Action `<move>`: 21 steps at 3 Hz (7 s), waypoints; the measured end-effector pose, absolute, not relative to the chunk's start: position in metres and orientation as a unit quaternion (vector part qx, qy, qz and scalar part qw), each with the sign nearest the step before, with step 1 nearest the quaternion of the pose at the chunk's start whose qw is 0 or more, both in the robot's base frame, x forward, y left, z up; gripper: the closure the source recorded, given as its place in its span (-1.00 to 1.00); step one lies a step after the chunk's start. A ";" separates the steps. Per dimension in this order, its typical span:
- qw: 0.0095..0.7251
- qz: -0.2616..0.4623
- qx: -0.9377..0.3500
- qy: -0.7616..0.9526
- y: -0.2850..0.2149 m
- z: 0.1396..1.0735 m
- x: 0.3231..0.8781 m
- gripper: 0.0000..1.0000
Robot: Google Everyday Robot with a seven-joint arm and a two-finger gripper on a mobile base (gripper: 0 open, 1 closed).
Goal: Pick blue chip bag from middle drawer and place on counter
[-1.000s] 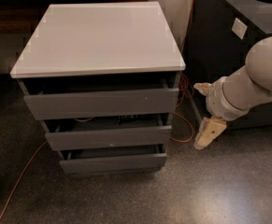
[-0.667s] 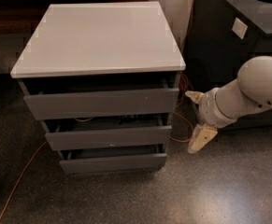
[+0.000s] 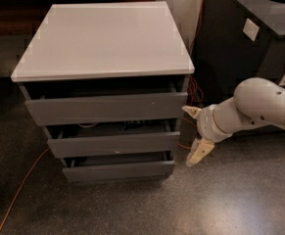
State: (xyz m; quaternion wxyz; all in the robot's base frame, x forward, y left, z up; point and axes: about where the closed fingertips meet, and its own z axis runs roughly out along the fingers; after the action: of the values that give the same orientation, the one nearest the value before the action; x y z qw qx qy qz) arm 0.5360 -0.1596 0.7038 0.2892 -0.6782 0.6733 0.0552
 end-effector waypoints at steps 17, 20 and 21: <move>0.285 0.083 -0.715 0.633 -0.006 0.422 0.696 1.00; 0.297 0.097 -0.711 0.630 -0.009 0.440 0.624 1.00; 0.309 0.087 -0.710 0.626 -0.011 0.456 0.608 1.00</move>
Offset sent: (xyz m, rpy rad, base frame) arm 0.0186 0.0552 -0.0828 0.1327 0.0523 0.0801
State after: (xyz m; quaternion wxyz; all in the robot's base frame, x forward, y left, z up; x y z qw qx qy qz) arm 0.6075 -0.0107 0.4563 0.3094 -0.7102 0.6264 0.0867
